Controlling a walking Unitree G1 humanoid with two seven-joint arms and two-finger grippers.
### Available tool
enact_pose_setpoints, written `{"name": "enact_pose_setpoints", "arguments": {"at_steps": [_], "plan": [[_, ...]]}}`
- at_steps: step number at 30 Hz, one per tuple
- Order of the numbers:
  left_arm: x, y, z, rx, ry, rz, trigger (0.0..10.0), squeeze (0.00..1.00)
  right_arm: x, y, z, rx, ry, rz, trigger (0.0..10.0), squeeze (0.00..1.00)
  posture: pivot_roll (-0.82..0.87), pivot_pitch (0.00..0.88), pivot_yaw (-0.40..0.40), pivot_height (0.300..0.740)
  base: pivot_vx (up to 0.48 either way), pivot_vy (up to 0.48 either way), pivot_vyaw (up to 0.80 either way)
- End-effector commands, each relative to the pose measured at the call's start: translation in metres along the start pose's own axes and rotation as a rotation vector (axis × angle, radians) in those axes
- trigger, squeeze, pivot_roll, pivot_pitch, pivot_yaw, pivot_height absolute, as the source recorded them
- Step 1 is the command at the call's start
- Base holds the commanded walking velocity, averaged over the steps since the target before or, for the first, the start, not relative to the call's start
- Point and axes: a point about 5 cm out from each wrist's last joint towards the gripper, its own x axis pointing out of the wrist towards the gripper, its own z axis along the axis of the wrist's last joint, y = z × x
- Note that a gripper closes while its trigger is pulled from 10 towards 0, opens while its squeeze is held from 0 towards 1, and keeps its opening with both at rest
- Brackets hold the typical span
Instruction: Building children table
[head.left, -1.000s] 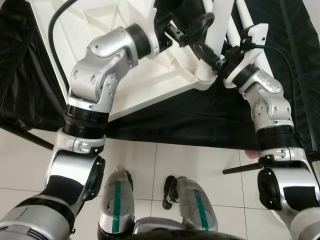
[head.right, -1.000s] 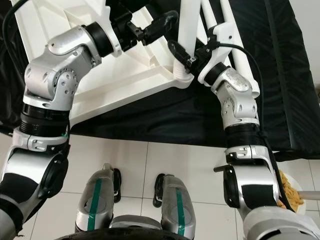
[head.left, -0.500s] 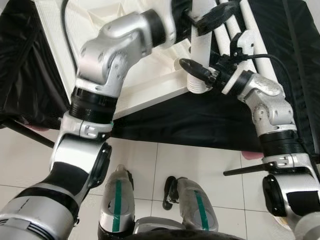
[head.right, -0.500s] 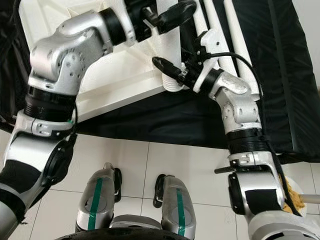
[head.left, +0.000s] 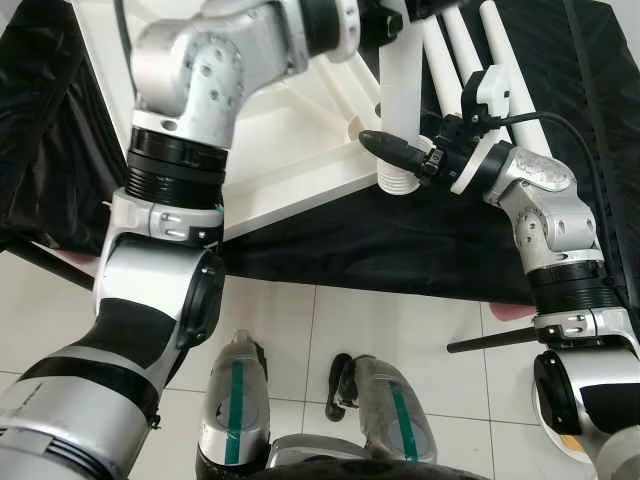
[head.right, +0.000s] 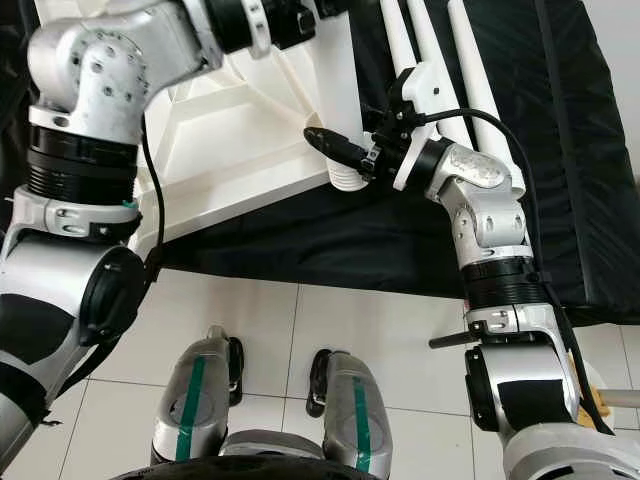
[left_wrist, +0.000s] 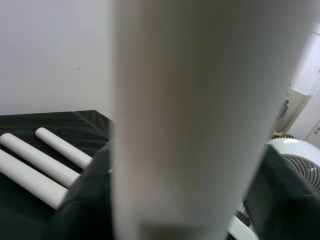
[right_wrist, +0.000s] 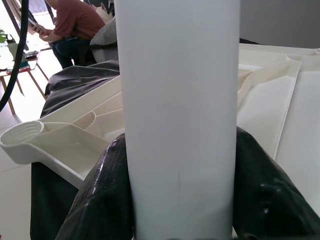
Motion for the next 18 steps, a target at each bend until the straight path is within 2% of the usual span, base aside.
{"name": "enact_pose_setpoints", "arguments": {"at_steps": [1, 16, 17, 18], "plan": [[0.003, -0.015, 0.011, 0.015, -0.017, -0.186, 0.0, 0.00, -0.003, -0.003, 0.000, 0.001, 0.005, -0.024, 10.0, 0.00, 0.07, 0.000, -0.031, 0.740, 0.000, 0.000, 0.00], [0.003, -0.015, 0.023, 0.019, -0.048, -0.170, 0.0, 0.00, -0.002, -0.008, 0.003, -0.009, -0.030, -0.082, 10.0, 0.00, 0.07, 0.000, -0.025, 0.740, 0.000, 0.000, 0.00], [0.004, -0.014, 0.023, 0.038, -0.034, -0.146, 10.0, 0.00, -0.001, -0.011, 0.004, 0.000, -0.037, -0.107, 10.0, 0.00, 0.06, 0.000, -0.024, 0.740, 0.000, 0.000, 0.00], [0.004, -0.014, 0.023, 0.038, -0.034, -0.146, 10.0, 0.00, -0.001, -0.011, 0.004, 0.000, -0.037, -0.107, 10.0, 0.00, 0.06, 0.000, -0.024, 0.740, 0.000, 0.000, 0.00]]}}
